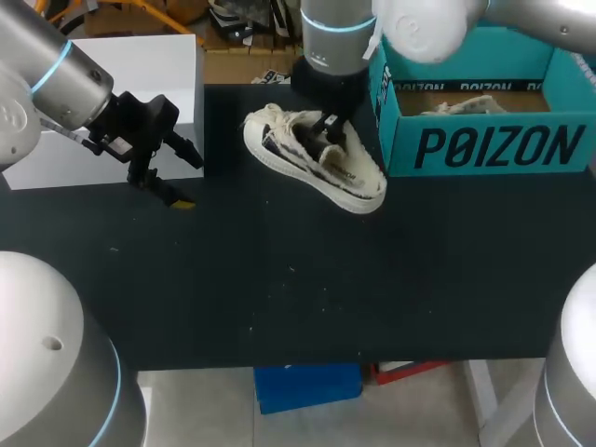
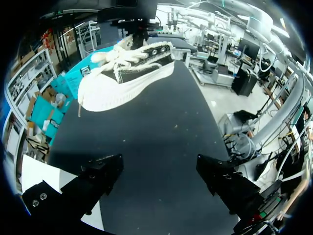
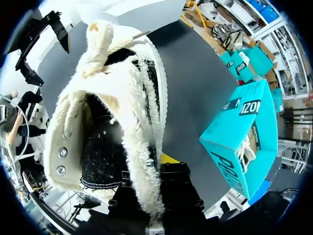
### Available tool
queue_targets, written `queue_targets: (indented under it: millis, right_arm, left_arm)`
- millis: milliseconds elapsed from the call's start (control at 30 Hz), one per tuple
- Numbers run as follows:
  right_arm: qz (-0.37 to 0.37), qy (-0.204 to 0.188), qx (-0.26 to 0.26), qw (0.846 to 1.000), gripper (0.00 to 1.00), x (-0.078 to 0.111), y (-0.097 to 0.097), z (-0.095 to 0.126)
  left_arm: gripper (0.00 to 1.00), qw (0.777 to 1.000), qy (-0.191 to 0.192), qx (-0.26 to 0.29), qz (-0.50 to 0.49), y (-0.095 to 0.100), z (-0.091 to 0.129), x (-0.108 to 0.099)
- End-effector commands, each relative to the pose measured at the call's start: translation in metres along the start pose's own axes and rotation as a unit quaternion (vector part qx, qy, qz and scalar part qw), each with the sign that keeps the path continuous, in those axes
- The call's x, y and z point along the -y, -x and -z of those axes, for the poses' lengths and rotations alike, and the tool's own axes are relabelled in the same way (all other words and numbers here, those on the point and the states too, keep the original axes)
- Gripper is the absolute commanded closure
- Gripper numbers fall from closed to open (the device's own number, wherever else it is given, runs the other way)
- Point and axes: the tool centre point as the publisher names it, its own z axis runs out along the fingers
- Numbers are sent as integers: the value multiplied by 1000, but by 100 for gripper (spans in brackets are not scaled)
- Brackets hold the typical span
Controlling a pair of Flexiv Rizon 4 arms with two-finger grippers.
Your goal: Take the shoe out of the shoebox, open the shoe tongue, remove and reinsert the insole, then place the shoe into the shoebox
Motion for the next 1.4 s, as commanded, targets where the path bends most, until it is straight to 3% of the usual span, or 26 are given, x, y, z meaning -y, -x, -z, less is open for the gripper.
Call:
queue_targets:
  millis: [33, 233, 333, 1233, 1400]
  right_arm:
    - [204, 11, 47, 978, 100, 16, 42, 42]
    - [283, -48, 63, 956, 100, 25, 120, 67]
    - [289, -55, 97, 951, 100, 22, 156, 89]
    - [289, -55, 97, 951, 100, 22, 156, 89]
    - [306, -60, 84, 946, 100, 24, 191, 83]
  left_arm:
    - [0, 1000, 0, 3, -1, -1, -1, -1]
    - [0, 1000, 0, 3, -1, -1, -1, -1]
    - [0, 1000, 0, 3, -1, -1, -1, -1]
    - [0, 1000, 0, 3, -1, -1, -1, -1]
    - [0, 1000, 0, 3, -1, -1, -1, -1]
